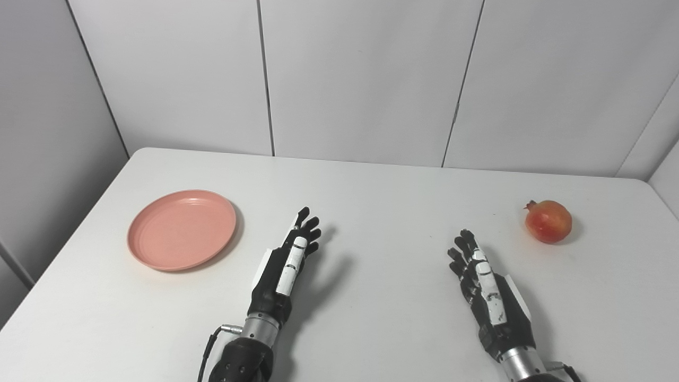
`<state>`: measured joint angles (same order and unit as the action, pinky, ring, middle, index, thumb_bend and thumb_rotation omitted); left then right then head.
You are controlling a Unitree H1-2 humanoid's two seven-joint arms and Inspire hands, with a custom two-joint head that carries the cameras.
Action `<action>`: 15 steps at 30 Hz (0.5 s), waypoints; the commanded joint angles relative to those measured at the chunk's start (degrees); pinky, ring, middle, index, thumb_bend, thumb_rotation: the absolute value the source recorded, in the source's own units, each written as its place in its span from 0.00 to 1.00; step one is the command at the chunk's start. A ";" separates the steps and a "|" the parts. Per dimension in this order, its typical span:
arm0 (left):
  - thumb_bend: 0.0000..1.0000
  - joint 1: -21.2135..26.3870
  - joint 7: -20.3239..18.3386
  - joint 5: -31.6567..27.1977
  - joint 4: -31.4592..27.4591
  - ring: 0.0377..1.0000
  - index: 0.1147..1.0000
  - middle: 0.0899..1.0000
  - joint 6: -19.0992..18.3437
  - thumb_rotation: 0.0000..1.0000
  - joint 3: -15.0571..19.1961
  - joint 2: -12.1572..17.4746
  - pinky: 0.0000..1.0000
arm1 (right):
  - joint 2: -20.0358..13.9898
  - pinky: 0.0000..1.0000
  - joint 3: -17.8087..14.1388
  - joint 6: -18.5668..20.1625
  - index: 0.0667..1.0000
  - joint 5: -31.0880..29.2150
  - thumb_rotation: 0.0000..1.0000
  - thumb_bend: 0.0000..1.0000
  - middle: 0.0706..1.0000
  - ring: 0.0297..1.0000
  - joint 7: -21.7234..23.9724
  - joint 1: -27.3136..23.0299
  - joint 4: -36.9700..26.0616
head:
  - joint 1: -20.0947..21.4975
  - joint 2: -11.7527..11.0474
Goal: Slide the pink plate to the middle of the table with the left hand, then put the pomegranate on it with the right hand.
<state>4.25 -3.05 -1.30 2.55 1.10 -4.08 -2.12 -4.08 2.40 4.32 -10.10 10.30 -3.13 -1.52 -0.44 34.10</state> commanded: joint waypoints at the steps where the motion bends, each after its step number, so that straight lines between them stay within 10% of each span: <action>1: 0.38 -0.82 -0.38 -0.27 1.56 0.93 0.95 0.95 1.73 1.00 0.41 0.66 0.93 | 0.33 1.00 0.18 -0.44 1.00 0.25 1.00 0.26 1.00 0.97 0.12 -1.26 -0.55 | -0.01 -0.07; 15: 0.39 -0.77 -0.45 -0.27 1.61 0.93 0.95 0.95 1.69 1.00 0.42 0.78 0.93 | 0.47 1.00 0.11 -0.56 1.00 0.06 1.00 0.26 1.00 0.97 0.11 -1.32 -0.29 | 0.06 -0.05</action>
<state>4.25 -3.05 -1.29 2.58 1.10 -4.09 -2.11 -4.05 2.38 4.32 -10.13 10.26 -3.13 -1.49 -0.35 34.10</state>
